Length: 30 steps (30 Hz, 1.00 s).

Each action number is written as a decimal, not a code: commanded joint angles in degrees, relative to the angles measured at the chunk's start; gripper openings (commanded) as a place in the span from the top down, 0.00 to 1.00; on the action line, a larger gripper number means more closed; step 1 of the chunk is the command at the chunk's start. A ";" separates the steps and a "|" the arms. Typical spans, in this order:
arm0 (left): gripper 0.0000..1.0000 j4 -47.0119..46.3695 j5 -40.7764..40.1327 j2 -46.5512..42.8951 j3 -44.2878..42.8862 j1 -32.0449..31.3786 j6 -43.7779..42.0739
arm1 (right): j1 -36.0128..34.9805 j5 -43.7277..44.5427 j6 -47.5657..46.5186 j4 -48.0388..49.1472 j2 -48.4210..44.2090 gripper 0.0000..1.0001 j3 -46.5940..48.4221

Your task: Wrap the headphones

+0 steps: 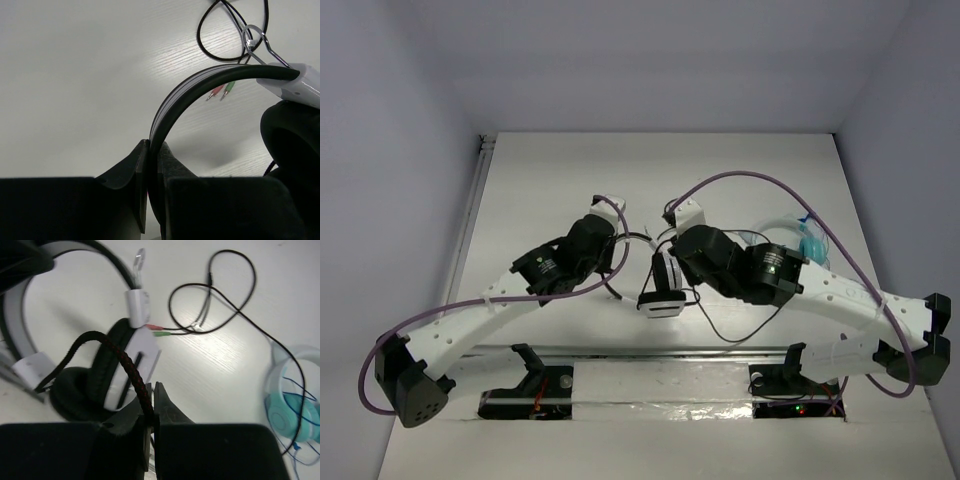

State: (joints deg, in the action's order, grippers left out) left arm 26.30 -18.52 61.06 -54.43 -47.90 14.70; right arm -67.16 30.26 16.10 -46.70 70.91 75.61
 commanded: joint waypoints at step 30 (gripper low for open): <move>1.00 -8.11 30.28 -9.91 -5.85 14.15 0.68 | 24.87 -31.82 10.00 72.86 -7.39 0.50 -40.10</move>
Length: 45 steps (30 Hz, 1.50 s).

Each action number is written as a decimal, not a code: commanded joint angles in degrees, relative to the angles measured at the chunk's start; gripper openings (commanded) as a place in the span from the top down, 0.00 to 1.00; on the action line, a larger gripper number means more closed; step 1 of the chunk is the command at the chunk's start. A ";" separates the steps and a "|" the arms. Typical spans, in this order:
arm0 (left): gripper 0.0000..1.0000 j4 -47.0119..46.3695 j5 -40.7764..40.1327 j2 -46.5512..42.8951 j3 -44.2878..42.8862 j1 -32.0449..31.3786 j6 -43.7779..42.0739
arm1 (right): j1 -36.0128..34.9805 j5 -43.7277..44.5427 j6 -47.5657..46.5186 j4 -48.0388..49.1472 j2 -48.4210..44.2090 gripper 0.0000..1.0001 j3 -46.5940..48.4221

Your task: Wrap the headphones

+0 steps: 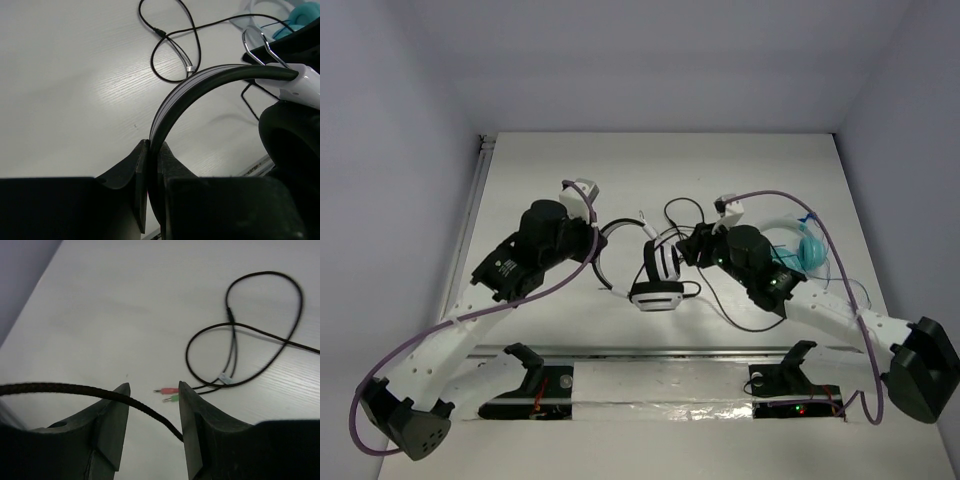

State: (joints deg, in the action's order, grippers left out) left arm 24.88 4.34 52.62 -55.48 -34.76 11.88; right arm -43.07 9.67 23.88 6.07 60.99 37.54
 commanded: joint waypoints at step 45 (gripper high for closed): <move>1.00 -26.02 -22.26 0.91 -3.15 14.99 28.29 | -21.08 -16.88 18.13 37.18 28.48 0.51 -9.06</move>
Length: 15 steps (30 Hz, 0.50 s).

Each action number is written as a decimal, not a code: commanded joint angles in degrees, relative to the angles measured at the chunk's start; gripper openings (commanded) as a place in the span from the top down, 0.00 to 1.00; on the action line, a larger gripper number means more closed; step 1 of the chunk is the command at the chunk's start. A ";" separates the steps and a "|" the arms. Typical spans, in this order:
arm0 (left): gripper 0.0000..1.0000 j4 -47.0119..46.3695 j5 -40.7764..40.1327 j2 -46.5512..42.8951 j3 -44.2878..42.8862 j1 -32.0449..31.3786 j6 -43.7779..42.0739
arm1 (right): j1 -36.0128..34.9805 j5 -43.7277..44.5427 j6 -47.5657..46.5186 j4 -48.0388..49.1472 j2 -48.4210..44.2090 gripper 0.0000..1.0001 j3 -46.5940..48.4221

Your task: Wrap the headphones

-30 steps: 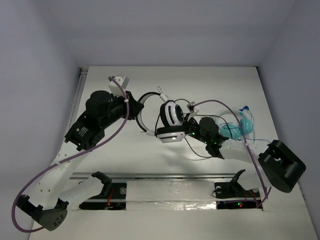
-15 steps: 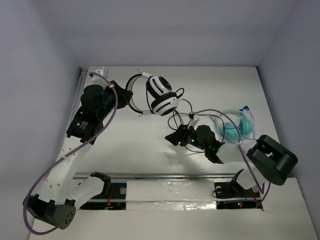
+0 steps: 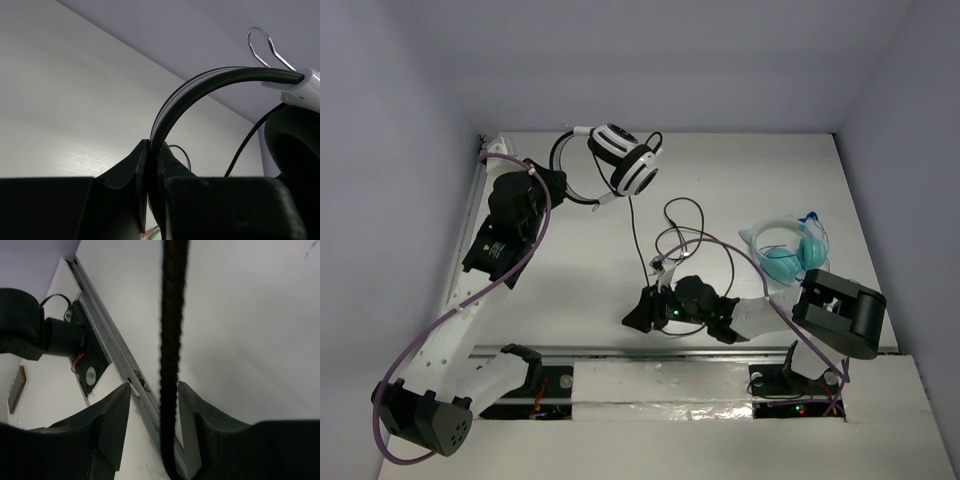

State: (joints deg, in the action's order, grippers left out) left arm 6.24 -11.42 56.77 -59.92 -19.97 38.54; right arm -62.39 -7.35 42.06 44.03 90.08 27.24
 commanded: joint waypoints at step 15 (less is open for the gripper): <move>1.00 0.43 -20.39 -4.39 6.65 -3.93 -2.68 | -16.44 10.34 -1.19 -35.03 -16.05 1.00 10.98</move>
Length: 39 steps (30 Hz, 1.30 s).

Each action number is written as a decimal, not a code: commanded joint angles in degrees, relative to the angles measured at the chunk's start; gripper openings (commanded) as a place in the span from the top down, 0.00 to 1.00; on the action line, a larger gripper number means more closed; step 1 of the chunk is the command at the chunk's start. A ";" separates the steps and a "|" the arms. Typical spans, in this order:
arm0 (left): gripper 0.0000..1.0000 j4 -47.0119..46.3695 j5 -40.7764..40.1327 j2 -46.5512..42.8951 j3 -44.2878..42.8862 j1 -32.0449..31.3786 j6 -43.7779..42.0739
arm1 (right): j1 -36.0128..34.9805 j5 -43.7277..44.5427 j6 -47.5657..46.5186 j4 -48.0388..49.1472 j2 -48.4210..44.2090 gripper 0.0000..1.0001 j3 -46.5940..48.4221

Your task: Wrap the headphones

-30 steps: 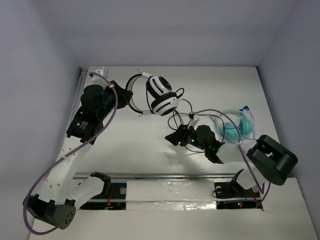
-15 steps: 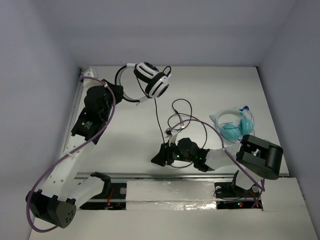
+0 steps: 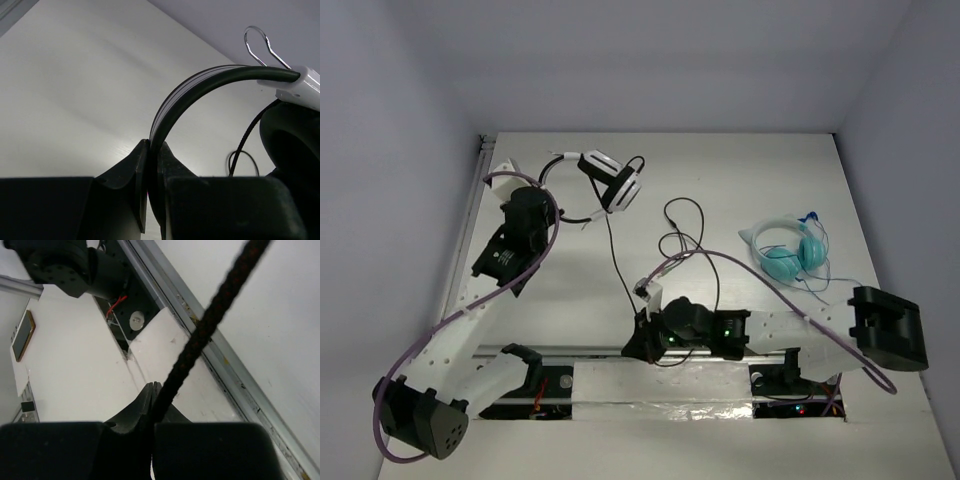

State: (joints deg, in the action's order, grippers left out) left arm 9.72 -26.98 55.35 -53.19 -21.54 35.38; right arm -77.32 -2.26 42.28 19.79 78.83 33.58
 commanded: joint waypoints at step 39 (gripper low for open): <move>1.00 1.62 -1.59 8.81 8.44 -29.08 -4.26 | 3.66 21.15 -18.72 -54.95 -13.61 1.00 34.79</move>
State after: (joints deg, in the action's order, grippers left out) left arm 14.87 -32.82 68.23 -46.76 -50.15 31.27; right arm -75.33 14.33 25.80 -35.27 66.41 64.97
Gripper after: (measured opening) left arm 0.051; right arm 0.010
